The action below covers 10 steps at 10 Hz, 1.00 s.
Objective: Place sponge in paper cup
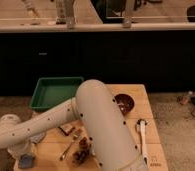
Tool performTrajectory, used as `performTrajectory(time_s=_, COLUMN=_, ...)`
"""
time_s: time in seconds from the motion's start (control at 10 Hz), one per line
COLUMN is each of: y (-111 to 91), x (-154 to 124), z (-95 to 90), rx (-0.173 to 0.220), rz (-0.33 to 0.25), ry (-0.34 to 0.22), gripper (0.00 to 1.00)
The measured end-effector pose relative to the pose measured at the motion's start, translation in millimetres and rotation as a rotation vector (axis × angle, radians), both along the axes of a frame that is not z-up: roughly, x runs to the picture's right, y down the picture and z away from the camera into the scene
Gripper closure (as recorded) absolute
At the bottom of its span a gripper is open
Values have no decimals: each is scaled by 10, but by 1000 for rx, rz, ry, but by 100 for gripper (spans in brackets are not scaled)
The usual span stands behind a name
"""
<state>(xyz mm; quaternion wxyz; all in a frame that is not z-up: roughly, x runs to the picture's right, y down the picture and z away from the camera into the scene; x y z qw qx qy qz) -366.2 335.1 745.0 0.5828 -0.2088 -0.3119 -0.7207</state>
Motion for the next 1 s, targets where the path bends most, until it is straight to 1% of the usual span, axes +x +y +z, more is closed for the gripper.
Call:
performTrajectory(time_s=0.1, y=-13, x=5, z=-38, rx=11, rz=-6, ry=4, gripper=82)
performTrajectory(time_s=0.7, y=-176, x=84, z=-277, rx=114, rz=-48, ry=45, gripper=82)
performTrajectory(time_s=0.8, y=-220, x=122, z=-328, rx=142, rz=-60, ry=64, gripper=82)
performTrajectory(time_s=1.0, y=-278, x=208, z=-409, rx=178, rz=-71, ry=91, gripper=82)
